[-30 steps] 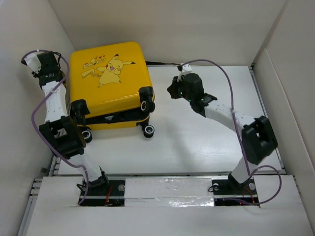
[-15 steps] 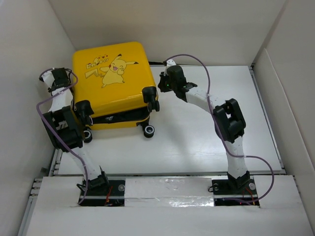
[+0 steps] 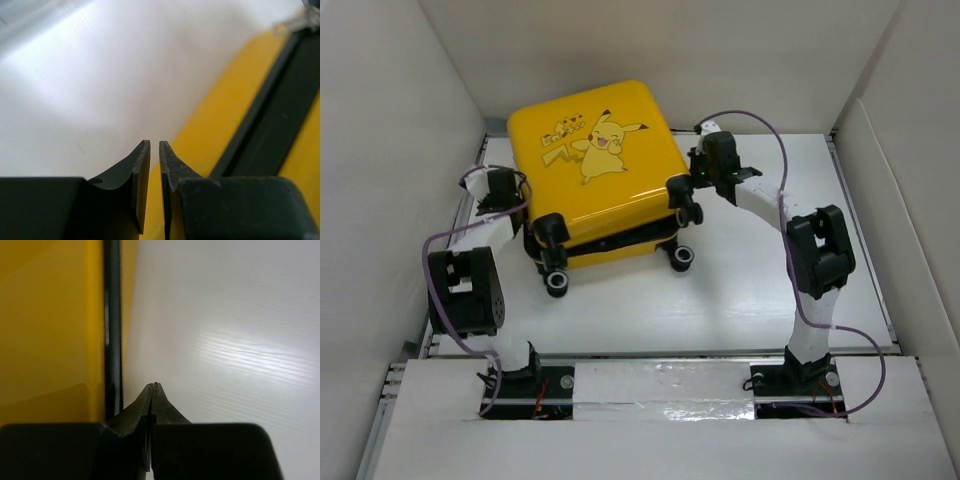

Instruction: Pack the luggage

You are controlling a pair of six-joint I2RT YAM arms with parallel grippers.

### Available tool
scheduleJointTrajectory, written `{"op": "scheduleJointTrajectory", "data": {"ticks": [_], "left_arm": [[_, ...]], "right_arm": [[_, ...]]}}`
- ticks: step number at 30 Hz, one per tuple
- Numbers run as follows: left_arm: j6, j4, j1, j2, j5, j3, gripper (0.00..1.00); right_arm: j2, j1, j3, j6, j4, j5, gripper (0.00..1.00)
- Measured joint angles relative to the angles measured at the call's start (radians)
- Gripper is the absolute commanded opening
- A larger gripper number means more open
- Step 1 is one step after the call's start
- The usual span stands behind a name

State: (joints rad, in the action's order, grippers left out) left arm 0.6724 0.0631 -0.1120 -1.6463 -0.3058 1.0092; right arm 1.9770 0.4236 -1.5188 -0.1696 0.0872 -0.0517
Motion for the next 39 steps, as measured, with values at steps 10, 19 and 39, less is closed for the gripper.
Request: {"op": "scheduleJointTrajectory", "data": {"ticks": [10,19,39], "left_arm": [[0.146,-0.058,0.412,0.446,0.013,-0.359,0.27],[0.109,-0.206,0.512,0.922,-0.125,-0.356,0.75],[-0.156,-0.139,0.123,-0.251,0.332,0.929,0.4]], "right_arm": [[0.121,-0.166,-0.301,0.118,0.142,0.061,0.0],[0.088,-0.199,-0.403,0.028,0.175,-0.041,0.34],[-0.918,-0.034,0.678,-0.145,-0.077,-0.066,0.0]]}}
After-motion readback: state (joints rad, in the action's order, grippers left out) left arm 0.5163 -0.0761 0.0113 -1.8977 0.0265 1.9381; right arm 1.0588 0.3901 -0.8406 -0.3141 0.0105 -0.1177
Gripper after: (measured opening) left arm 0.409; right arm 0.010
